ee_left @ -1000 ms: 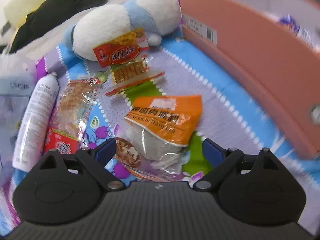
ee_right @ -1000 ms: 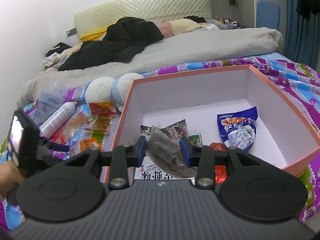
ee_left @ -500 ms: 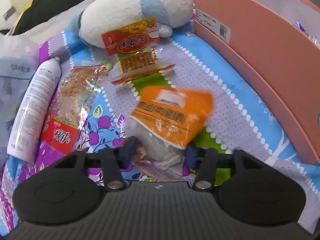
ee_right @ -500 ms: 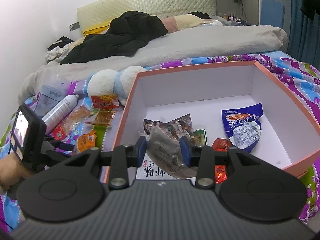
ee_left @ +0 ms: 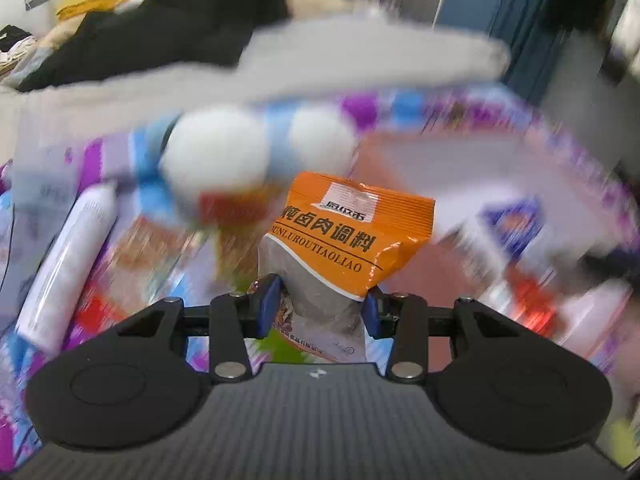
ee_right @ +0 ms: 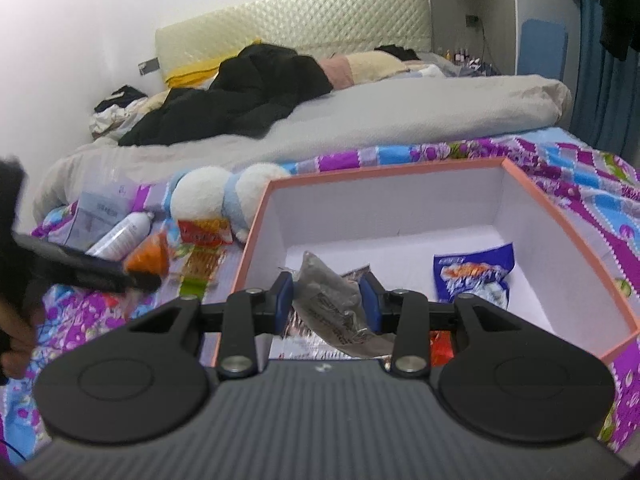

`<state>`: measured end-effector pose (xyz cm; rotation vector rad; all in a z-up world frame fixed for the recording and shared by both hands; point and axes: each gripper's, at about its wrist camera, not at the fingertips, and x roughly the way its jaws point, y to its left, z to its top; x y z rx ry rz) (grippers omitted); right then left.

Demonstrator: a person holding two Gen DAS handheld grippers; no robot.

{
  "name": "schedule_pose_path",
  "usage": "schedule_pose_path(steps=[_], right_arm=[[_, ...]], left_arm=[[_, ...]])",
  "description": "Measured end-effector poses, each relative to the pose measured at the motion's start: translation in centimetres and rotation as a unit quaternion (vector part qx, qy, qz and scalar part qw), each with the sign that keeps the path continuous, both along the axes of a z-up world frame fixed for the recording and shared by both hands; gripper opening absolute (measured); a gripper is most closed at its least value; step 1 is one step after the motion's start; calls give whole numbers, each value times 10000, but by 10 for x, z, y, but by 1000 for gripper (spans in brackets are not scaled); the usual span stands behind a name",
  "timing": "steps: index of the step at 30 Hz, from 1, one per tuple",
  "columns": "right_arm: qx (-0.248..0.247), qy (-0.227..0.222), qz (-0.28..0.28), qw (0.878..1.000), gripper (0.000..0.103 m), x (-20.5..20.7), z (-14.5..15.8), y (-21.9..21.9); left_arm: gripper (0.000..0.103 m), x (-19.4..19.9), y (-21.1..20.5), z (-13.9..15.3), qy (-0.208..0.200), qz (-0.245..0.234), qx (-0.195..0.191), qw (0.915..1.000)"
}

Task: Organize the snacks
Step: 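Carry the orange bag in the left tool while the right tool carries the clear bag over the pink box, then lower and release the orange bag into the box while the right tool releases the clear bag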

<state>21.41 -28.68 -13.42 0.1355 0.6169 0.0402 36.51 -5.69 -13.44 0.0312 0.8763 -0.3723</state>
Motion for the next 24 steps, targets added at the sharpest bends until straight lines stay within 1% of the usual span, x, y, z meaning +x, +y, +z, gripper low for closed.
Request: schedule_pose_path(steps=[2,4,8,9,11,12,16,18,20,21,22,24], right_arm=[[6,-60,-70,10000,40,5,6,-5],[6,-117,-139,9998,40,9,11,-9],[-54,-152,-316,9994,40,18,22,-23],[-52,-127,-350,9993,40,21,24,-27],[-90,52,-413,9991,40,28,24,-37],[-98,120,-446,9989,40,29,22,-41],[-161,501,-531,9972,40,36,10,-58],[-99,688,-549,9961,41,36,1,-64],[-81,875,-557,9946,41,37,-10,-69],[-95,931,-529,9942,42,37,-14,-69],[-90,960,-508,9940,42,36,-17,-70],[-20,1002,-510,9937,43,32,-23,-70]], left_arm=[[48,5,-17,21,-95,-68,-282,9995],[48,7,-37,35,-108,-221,-448,9987],[48,12,-79,47,-94,-478,-540,9974],[48,14,-85,47,-7,-512,-600,9969],[48,24,-99,41,402,-615,-818,9939],[48,27,-105,38,542,-624,-867,9928],[48,32,-124,23,964,-698,-830,9894],[48,30,-131,16,1065,-698,-663,9896],[49,30,-133,8,1170,-746,-690,9879],[51,29,-132,7,1162,-809,-756,9870],[53,27,-131,7,1124,-806,-720,9878],[63,26,-130,6,1064,-756,-565,9898]])
